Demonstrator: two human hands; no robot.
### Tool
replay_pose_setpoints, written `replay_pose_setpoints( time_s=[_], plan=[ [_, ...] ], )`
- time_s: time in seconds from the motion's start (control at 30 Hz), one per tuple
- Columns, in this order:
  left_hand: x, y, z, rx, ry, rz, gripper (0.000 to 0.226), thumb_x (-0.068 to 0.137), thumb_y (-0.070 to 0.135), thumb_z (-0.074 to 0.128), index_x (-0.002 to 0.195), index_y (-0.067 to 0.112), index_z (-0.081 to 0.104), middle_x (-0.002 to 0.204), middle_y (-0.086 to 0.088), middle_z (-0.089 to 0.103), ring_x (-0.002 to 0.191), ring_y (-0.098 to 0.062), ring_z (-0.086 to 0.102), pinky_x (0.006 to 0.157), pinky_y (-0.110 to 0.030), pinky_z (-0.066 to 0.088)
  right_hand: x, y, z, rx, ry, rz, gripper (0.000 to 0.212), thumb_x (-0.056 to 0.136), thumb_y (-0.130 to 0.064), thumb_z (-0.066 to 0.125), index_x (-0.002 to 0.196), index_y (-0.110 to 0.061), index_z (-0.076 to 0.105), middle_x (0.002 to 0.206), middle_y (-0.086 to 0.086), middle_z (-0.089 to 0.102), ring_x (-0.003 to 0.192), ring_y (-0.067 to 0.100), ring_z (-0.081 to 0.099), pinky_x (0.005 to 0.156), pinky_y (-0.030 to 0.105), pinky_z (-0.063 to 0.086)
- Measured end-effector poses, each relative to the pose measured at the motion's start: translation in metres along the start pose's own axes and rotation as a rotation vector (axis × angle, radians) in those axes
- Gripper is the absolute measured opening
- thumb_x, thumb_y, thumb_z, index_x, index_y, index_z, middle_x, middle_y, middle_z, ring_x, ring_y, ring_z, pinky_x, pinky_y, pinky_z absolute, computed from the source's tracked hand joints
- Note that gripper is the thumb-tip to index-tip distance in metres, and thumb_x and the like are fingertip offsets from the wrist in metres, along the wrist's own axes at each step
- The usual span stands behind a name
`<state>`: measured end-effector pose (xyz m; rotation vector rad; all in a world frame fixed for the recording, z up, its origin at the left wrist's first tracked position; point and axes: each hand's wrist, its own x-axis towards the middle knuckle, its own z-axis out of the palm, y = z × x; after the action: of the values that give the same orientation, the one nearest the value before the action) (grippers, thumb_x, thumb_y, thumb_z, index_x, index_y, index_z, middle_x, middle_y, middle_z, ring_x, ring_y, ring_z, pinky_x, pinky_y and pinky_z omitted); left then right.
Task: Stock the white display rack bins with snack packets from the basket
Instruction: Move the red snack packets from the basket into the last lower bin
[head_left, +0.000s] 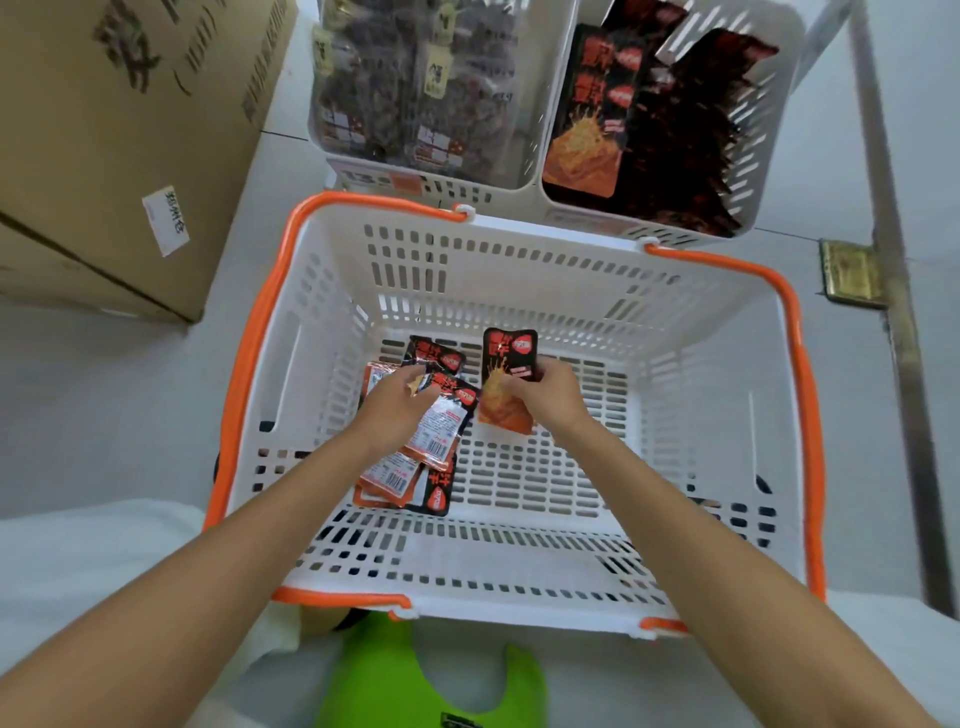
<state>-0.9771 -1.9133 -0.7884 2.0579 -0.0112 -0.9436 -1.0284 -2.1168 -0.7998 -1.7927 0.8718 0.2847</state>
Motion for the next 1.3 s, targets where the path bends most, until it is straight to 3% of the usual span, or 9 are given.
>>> replay_pose_setpoints(
  time_s=[0.23, 0.33, 0.5, 0.6, 0.77, 0.9, 1.0, 1.2, 1.3],
  plan=[
    [0.02, -0.012, 0.051, 0.783, 0.029, -0.011, 0.115, 0.077, 0.07, 0.067, 0.156, 0.007, 0.011, 0.163, -0.013, 0.012, 0.15, -0.031, 0.013, 0.118, -0.043, 0.025, -0.021, -0.011, -0.029, 0.109, -0.03, -0.006, 0.01, 0.096, -0.015, 0.061, 0.094, -0.024, 0.063, 0.102, 0.005, 0.071, 0.096, 0.026, 0.069, 0.085, 0.044, 0.057],
    [0.024, -0.013, 0.068, 0.976, 0.122, 0.032, 0.1, 0.083, 0.055, 0.07, 0.152, 0.005, 0.017, 0.154, -0.018, 0.028, 0.141, -0.034, 0.03, 0.112, -0.044, 0.036, -0.024, 0.003, -0.036, 0.168, -0.022, 0.067, 0.01, 0.096, -0.014, 0.061, 0.091, -0.022, 0.063, 0.097, 0.006, 0.071, 0.089, 0.024, 0.07, 0.08, 0.041, 0.058],
    [0.019, 0.007, 0.039, -0.087, 0.146, 0.01, 0.015, 0.1, 0.013, 0.047, 0.109, 0.011, 0.059, 0.082, -0.005, 0.063, 0.076, -0.029, 0.061, 0.068, -0.046, 0.056, -0.025, 0.007, -0.038, 0.592, -0.167, 0.272, 0.014, 0.097, -0.016, 0.059, 0.102, -0.004, 0.065, 0.086, 0.01, 0.074, 0.076, 0.022, 0.072, 0.074, 0.036, 0.058],
    [-0.001, 0.037, 0.03, -0.474, -0.178, -0.083, 0.019, 0.105, 0.02, 0.045, 0.116, 0.015, 0.059, 0.096, -0.009, 0.072, 0.085, -0.031, 0.07, 0.084, -0.051, 0.058, -0.028, 0.001, -0.023, 0.729, -0.326, 0.271, 0.03, 0.096, -0.013, 0.06, 0.124, -0.002, 0.057, 0.104, 0.013, 0.072, 0.089, 0.025, 0.071, 0.076, 0.039, 0.059],
    [0.018, 0.019, 0.01, 0.0, 0.042, 0.024, 0.027, 0.104, 0.038, 0.044, 0.118, 0.021, 0.061, 0.113, 0.001, 0.06, 0.105, -0.014, 0.057, 0.099, -0.039, 0.042, -0.024, -0.001, -0.034, 0.6, -0.244, 0.192, 0.033, 0.089, 0.001, 0.065, 0.118, -0.011, 0.055, 0.111, 0.013, 0.07, 0.095, 0.028, 0.07, 0.082, 0.046, 0.059],
    [0.049, -0.017, 0.014, 0.283, 0.148, -0.112, 0.093, 0.086, 0.047, 0.071, 0.156, 0.013, 0.019, 0.161, -0.014, 0.021, 0.149, -0.033, 0.017, 0.12, -0.047, 0.021, -0.018, 0.008, -0.056, 0.479, -0.23, 0.202, 0.029, 0.088, -0.001, 0.066, 0.117, -0.005, 0.062, 0.113, 0.016, 0.072, 0.098, 0.031, 0.071, 0.086, 0.046, 0.058],
    [0.061, -0.02, 0.032, 0.334, 0.214, -0.066, 0.11, 0.077, 0.039, 0.083, 0.157, 0.015, 0.012, 0.158, -0.015, 0.029, 0.144, -0.034, 0.028, 0.115, -0.046, 0.032, -0.023, 0.011, -0.059, 0.459, -0.228, 0.186, 0.03, 0.087, 0.002, 0.067, 0.115, -0.009, 0.062, 0.112, 0.015, 0.072, 0.099, 0.032, 0.071, 0.085, 0.047, 0.058],
    [0.044, 0.013, 0.032, -0.149, 0.171, -0.026, 0.015, 0.091, 0.019, 0.07, 0.102, 0.013, 0.061, 0.099, -0.009, 0.069, 0.093, -0.032, 0.069, 0.077, -0.041, 0.057, -0.029, 0.004, -0.065, 0.543, -0.298, 0.192, 0.023, 0.092, -0.002, 0.061, 0.114, -0.004, 0.06, 0.108, 0.016, 0.071, 0.094, 0.029, 0.071, 0.077, 0.042, 0.059],
    [0.004, 0.064, 0.033, -0.466, -0.131, -0.063, 0.027, 0.103, 0.038, 0.047, 0.106, 0.015, 0.06, 0.099, -0.009, 0.073, 0.085, -0.023, 0.073, 0.077, -0.04, 0.059, -0.033, -0.012, -0.055, 0.646, -0.292, 0.155, 0.02, 0.095, -0.003, 0.054, 0.114, -0.004, 0.06, 0.105, 0.015, 0.069, 0.088, 0.023, 0.071, 0.077, 0.037, 0.06]
  ],
)
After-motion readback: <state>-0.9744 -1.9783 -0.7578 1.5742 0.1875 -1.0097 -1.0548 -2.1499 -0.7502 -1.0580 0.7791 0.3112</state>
